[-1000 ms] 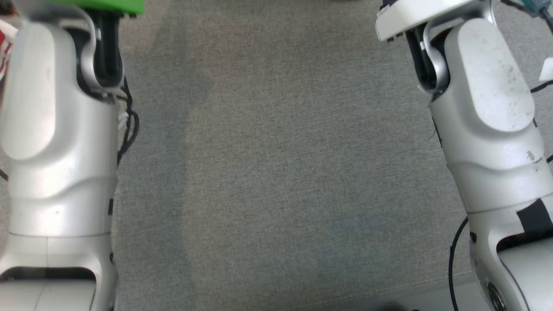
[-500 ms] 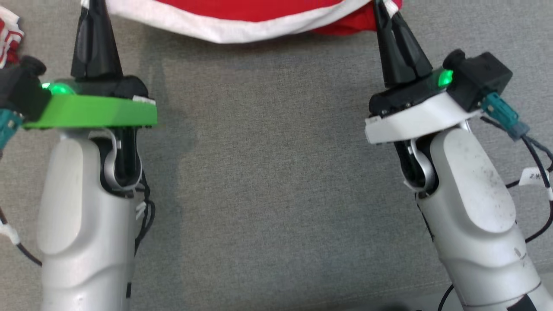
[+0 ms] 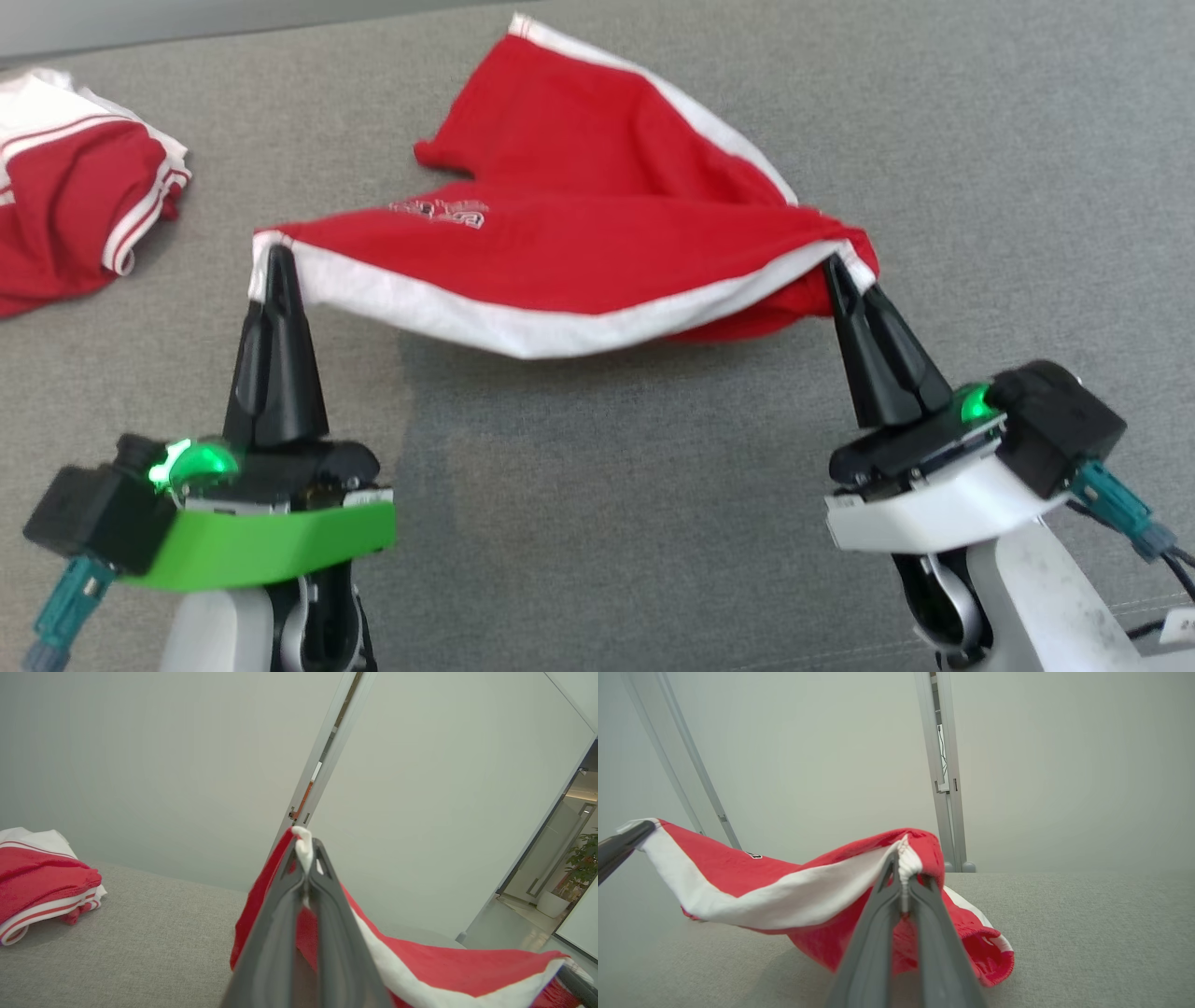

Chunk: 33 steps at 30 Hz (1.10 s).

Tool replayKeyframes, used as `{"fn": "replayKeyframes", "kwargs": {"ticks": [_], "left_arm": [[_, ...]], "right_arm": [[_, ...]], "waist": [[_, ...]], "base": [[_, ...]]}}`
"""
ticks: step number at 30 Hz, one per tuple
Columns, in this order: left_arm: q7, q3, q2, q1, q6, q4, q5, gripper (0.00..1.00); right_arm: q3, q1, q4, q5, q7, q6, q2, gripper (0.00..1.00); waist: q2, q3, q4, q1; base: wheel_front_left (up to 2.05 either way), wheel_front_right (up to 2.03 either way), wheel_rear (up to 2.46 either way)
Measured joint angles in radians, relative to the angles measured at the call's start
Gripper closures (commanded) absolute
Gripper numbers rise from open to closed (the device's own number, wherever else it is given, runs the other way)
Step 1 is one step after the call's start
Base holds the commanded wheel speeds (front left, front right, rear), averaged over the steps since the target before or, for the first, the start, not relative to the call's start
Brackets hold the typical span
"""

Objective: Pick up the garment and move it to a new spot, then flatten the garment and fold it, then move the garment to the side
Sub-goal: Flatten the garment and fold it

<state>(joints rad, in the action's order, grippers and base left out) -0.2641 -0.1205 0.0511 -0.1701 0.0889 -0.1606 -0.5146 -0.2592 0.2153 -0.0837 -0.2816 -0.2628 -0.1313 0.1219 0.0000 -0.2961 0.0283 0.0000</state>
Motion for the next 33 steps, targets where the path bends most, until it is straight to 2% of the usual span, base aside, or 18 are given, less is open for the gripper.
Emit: {"fn": "replayKeyframes", "kwargs": {"ticks": [8,12,15,25,33], "left_arm": [[0.053,-0.043,-0.001,0.231,-0.098,-0.179,-0.003,1.00],[0.069,-0.034,-0.001,0.264,-0.122,-0.160,-0.016,1.00],[0.069,-0.018,0.003,0.255,-0.124,-0.089,-0.025,1.00],[0.056,-0.004,0.029,0.013,-0.097,0.196,-0.013,1.00],[0.069,-0.045,0.035,-0.268,-0.090,0.435,0.043,1.00]], "right_arm": [[-0.049,-0.247,-0.146,-0.011,0.000,0.000,0.031,1.00],[-0.078,-0.288,-0.129,-0.034,0.009,0.000,0.029,1.00],[-0.085,-0.283,-0.058,-0.060,0.009,0.000,0.024,1.00],[-0.079,-0.140,0.183,-0.117,0.001,0.000,-0.032,1.00],[-0.056,-0.025,0.251,-0.140,0.000,0.000,-0.067,1.00]], "waist": [[0.0000,0.119,-0.012,-0.0001],[0.0000,0.137,-0.012,-0.0001],[0.0000,0.124,-0.010,-0.0001],[0.0000,0.051,0.013,-0.0001],[0.0000,-0.025,0.054,-0.0001]], "base": [[0.00,0.00,0.00],[0.00,0.00,0.00],[0.00,0.00,0.00],[0.00,0.00,0.00],[0.00,0.00,0.00]]}}
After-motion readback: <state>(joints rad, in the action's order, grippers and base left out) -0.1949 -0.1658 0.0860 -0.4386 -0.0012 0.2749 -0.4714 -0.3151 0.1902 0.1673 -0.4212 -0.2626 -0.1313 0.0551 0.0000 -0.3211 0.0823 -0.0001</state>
